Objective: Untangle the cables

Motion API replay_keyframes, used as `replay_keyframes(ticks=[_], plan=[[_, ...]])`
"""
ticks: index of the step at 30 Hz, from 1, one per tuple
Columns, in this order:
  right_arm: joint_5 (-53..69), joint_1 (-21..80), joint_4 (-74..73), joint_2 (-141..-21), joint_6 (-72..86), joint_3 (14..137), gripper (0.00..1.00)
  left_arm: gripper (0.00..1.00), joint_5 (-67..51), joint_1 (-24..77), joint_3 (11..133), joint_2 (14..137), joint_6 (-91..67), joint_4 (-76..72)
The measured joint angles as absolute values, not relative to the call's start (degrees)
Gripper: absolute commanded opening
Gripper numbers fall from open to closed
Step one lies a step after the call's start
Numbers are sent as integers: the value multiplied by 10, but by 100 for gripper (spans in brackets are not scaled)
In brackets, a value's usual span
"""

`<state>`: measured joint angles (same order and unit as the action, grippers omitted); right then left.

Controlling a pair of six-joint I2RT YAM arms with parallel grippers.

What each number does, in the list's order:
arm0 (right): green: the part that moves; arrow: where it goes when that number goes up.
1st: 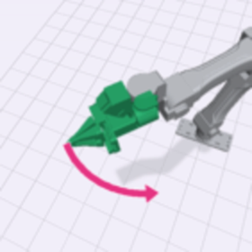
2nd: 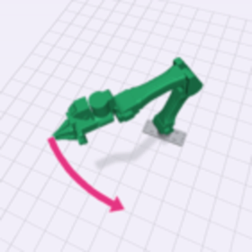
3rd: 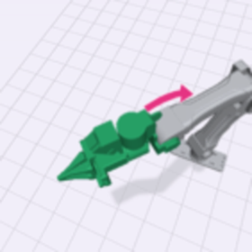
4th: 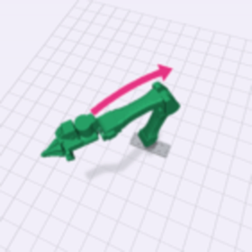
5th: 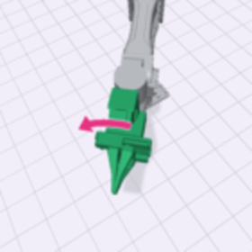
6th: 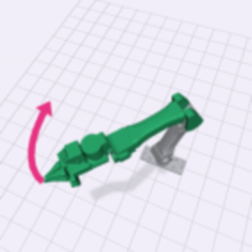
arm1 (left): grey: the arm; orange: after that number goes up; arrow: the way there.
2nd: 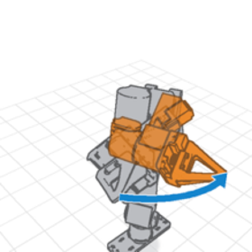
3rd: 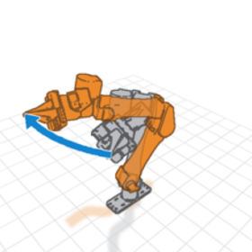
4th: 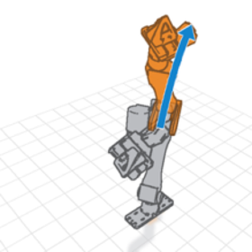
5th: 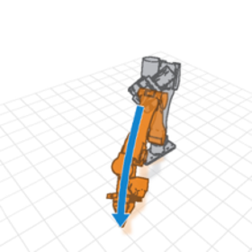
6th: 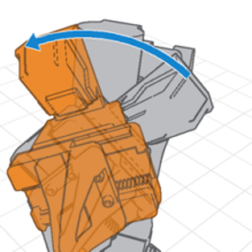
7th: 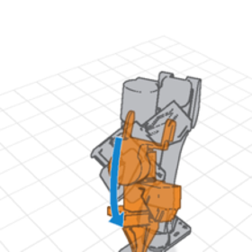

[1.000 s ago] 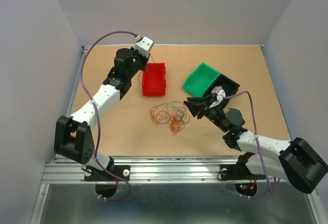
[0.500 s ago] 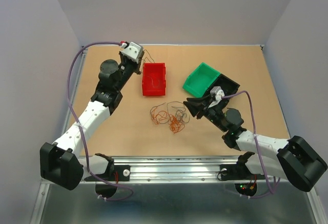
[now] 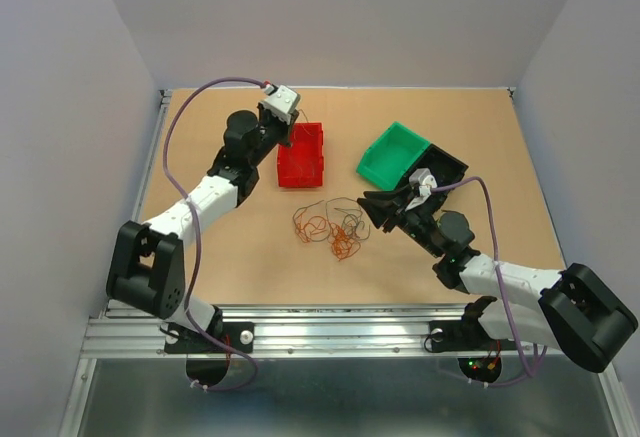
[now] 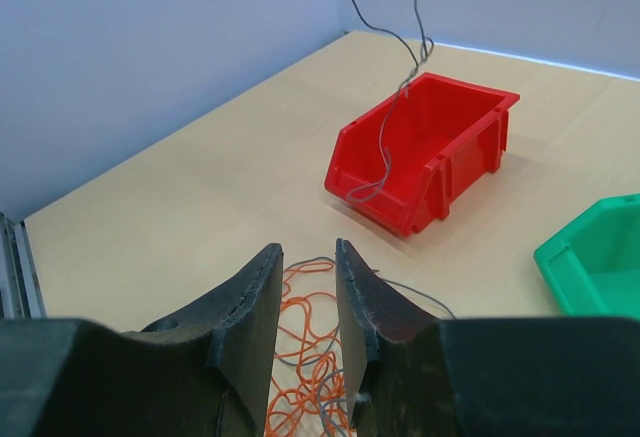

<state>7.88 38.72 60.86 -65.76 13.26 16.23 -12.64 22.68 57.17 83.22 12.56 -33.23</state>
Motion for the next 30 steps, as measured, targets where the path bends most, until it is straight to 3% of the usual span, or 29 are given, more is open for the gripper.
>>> replay_keyframes(ticks=[6,18,21,27,30], plan=[[79,387,609,-658,133,162,34,0,-117,216,603,905,126,-346],[79,387,608,-654,132,162,34,0,-43,202,612,910,147,-344],[78,387,609,-649,132,162,33,0,-72,199,629,916,154,-311],[72,387,609,-634,132,157,33,0,-124,199,775,1004,161,-158],[68,387,609,-618,132,147,33,0,-137,199,777,1014,167,-109]])
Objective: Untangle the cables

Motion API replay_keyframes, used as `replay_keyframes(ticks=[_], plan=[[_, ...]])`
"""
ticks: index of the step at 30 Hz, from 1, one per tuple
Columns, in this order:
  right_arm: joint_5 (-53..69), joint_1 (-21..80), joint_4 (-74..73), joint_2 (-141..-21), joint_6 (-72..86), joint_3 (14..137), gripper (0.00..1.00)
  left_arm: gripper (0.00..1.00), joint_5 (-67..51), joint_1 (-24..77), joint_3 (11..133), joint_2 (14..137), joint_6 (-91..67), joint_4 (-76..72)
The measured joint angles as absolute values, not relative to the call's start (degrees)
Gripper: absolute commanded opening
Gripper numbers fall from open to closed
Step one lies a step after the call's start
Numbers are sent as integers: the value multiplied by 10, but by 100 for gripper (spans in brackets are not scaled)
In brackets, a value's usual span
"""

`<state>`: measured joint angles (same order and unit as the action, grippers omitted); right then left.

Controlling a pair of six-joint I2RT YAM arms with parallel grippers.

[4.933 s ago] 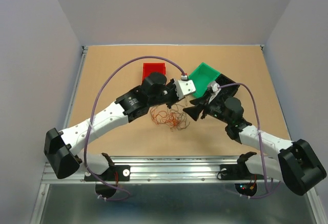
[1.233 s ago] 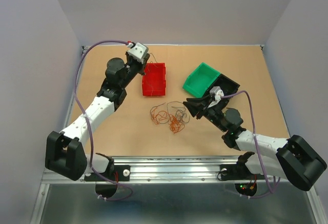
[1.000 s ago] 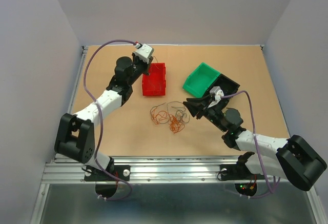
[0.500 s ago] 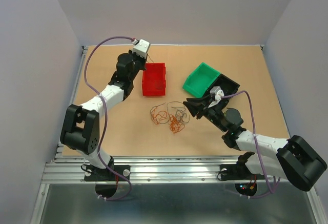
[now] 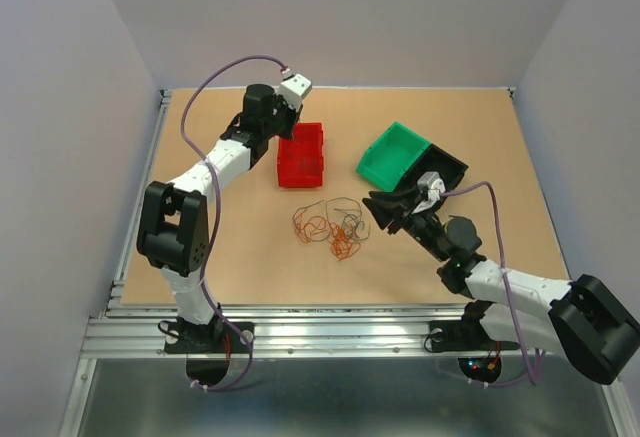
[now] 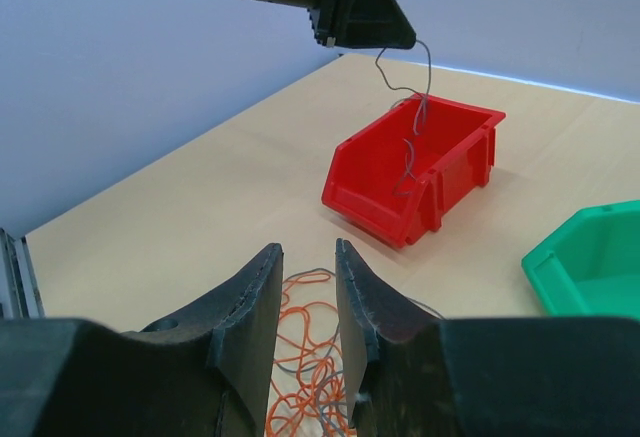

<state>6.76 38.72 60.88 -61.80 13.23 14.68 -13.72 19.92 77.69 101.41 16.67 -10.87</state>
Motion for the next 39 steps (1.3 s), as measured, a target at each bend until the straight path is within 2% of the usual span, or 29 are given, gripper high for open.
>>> replay_keyframes(ticks=[15,29,39], plan=[[47,387,609,-612,132,133,36,0,-154,210,773,1047,192,-17],[39,387,609,-637,133,133,36,0,-146,261,752,1035,239,-2],[33,387,609,-642,132,133,36,0,-165,225,803,1117,227,26]])
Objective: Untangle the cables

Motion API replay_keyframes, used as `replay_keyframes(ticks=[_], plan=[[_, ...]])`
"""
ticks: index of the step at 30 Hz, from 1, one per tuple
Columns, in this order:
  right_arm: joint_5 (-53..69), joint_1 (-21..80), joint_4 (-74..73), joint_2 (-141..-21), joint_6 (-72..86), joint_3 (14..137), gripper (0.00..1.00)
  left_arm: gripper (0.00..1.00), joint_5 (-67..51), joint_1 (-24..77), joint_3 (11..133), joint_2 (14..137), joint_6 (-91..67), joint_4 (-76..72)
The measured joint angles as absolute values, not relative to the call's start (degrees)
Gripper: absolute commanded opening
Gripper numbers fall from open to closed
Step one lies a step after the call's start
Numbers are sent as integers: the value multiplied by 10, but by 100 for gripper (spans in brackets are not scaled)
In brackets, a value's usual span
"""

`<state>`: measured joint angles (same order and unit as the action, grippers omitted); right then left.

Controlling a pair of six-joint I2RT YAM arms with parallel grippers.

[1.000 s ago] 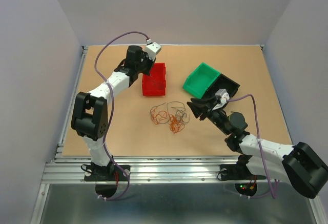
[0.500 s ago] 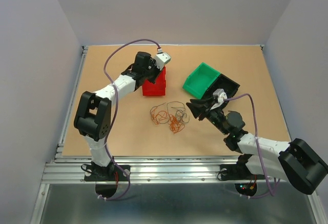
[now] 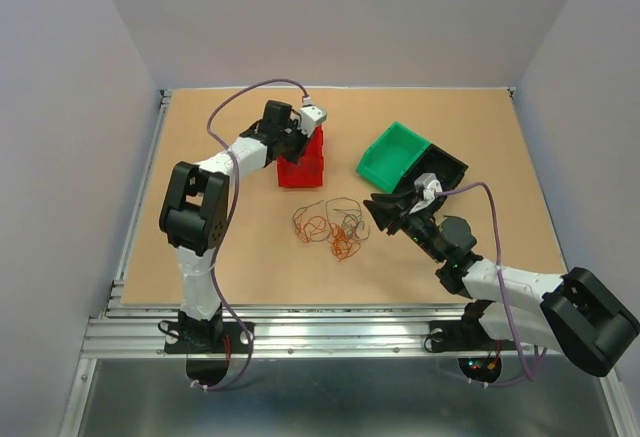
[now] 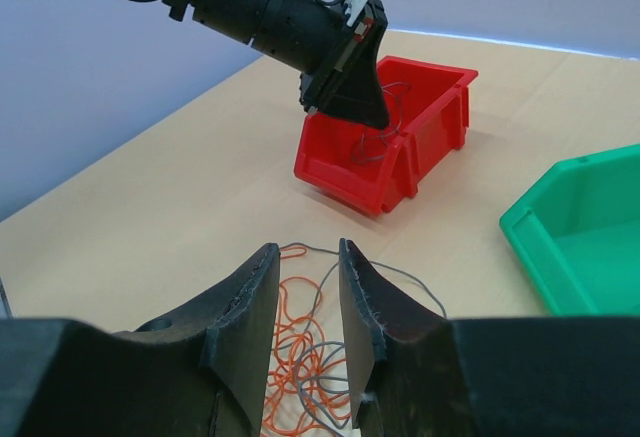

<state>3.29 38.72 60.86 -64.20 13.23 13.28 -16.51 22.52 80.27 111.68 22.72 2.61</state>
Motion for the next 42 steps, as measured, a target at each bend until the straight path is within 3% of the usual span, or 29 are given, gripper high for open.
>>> replay_keyframes(ticks=[7,11,12,14,20,23,28,34,42], plan=[[29,387,608,-647,132,133,36,3,-171,191,861,1169,200,50],[31,387,599,-655,132,136,38,26,-169,191,869,1182,195,57],[34,387,580,-661,131,147,38,40,-169,191,869,1183,193,59],[37,387,547,-677,130,173,41,51,-171,193,866,1183,193,54],[27,387,371,-765,133,313,50,63,-176,195,780,1121,193,2],[6,387,301,-788,142,347,55,81,-180,195,725,1056,194,-30],[-55,387,198,-790,166,357,67,89,-184,198,684,971,196,-87],[-107,387,157,-705,189,343,75,90,-181,224,632,909,213,-145],[-217,387,143,-550,221,283,85,95,-118,392,558,852,300,-151]])
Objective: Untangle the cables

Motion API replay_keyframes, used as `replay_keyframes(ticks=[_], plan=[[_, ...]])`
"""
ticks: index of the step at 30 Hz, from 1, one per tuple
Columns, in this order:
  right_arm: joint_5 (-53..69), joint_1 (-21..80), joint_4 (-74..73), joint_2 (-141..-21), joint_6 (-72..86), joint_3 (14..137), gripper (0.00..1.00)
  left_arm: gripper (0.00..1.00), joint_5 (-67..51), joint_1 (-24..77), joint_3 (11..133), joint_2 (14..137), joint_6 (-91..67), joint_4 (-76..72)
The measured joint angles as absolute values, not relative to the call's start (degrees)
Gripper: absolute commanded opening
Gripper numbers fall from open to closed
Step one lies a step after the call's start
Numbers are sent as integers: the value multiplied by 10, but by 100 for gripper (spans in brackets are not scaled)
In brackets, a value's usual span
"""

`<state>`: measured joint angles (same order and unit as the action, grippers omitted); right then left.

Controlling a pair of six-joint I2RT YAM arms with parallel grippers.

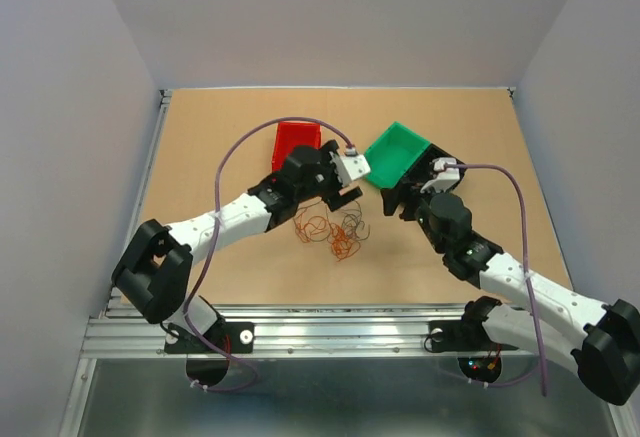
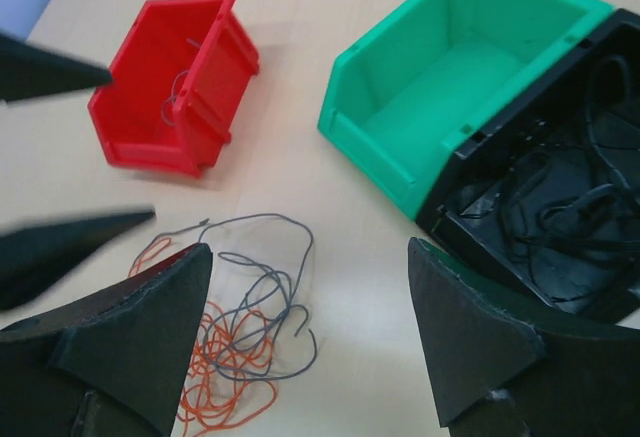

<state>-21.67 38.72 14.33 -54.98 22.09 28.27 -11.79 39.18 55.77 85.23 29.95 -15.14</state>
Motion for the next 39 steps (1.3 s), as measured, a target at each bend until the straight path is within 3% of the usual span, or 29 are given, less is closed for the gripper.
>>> replay_keyframes(ticks=[1,7,16,19,23,24,26,32,39], plan=[[-231,387,138,-535,225,277,86,99,-115,409,556,852,306,-149],[-298,387,117,-465,246,250,90,99,-86,485,570,877,339,-96],[-352,387,105,-399,264,228,90,93,-27,513,597,975,345,-39],[-362,387,103,-377,267,215,91,87,-22,514,609,996,344,-27],[-372,387,98,-363,269,211,91,48,-18,513,622,1010,342,-15],[-374,387,98,-361,269,210,91,24,-15,513,627,1014,343,-14],[-376,387,97,-360,269,210,91,0,-13,513,631,1018,344,-14],[-377,387,96,-372,269,210,91,0,-14,502,630,1006,331,-18],[-305,387,116,-430,236,209,89,0,-100,411,604,868,280,-60]])
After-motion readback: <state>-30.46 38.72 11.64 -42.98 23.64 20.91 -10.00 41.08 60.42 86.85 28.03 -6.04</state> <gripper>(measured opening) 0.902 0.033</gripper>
